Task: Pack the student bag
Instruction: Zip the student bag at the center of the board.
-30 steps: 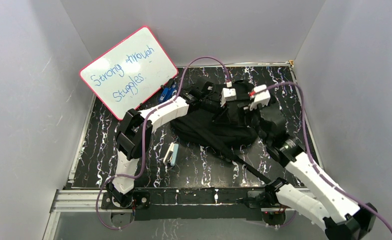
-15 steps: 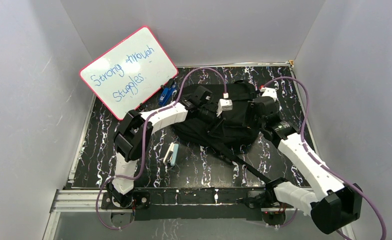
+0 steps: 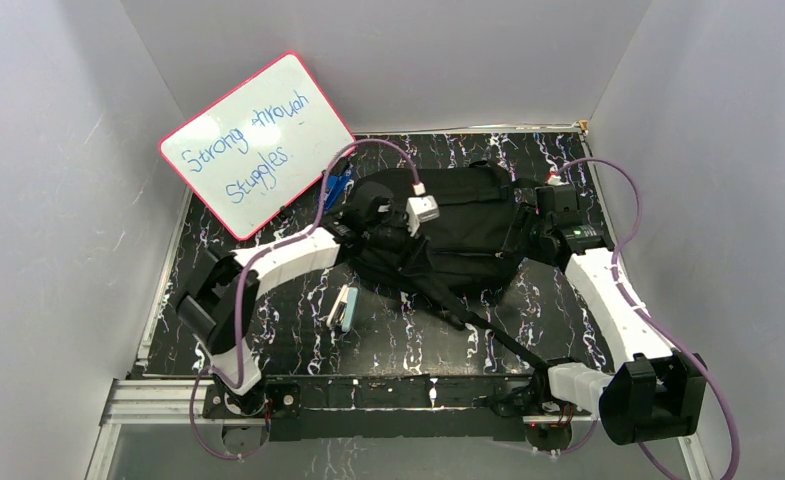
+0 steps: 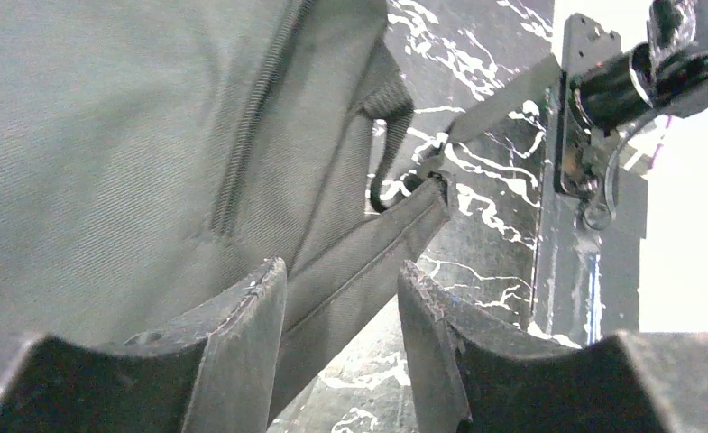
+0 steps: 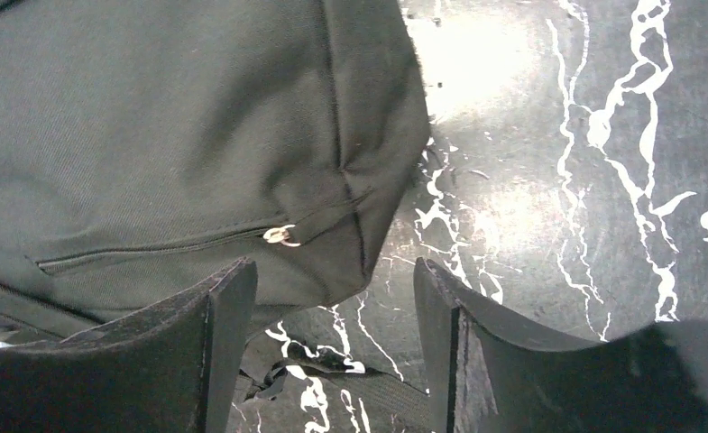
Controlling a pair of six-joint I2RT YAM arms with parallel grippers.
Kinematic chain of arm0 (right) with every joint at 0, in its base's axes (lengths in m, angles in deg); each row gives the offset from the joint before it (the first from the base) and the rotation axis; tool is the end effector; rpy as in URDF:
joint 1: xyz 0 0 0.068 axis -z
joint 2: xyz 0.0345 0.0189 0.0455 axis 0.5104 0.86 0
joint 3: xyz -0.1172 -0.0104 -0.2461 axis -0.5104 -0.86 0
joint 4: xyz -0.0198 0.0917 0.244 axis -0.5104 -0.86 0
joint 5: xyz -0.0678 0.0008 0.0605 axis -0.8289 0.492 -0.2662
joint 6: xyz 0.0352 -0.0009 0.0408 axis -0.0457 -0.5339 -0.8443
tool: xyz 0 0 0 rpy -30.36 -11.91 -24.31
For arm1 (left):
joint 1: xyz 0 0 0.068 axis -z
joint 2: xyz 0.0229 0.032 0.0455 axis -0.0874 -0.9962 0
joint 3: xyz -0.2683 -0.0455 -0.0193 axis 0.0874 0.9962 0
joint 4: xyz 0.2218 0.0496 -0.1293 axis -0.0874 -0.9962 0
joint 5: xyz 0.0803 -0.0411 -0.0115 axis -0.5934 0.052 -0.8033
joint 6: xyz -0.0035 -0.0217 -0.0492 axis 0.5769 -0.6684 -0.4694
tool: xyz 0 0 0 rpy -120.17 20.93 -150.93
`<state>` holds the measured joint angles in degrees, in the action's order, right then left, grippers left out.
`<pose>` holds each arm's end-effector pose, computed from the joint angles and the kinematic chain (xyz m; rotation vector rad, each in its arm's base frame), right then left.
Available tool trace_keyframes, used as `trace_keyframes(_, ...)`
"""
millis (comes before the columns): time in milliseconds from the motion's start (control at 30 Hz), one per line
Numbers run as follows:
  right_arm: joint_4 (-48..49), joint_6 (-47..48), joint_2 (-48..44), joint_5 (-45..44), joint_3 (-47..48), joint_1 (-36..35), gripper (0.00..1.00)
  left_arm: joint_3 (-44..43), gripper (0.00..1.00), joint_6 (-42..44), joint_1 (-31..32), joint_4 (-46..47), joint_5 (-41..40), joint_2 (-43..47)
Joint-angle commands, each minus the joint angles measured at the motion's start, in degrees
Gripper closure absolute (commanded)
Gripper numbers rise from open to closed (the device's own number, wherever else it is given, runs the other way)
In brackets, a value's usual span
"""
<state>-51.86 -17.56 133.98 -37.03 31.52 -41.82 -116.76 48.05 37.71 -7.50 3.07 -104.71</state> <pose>0.2297 0.0400 0.2805 0.3493 2.3901 0.1142 0.2725 -0.2835 0.2385 1.2917 1.7581 -1.1288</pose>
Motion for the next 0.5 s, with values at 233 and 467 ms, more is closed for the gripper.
trace_keyframes(233,9.2,-17.8,-4.7,3.1,-4.2,4.7,0.3,11.8,0.51,-6.8,-2.2,16.4,-21.9,12.1)
trace_keyframes(467,11.3,-26.7,-8.2,0.3,-8.9,4.8,0.38,15.7,0.51,-5.9,-2.2,15.2,-32.8,12.2)
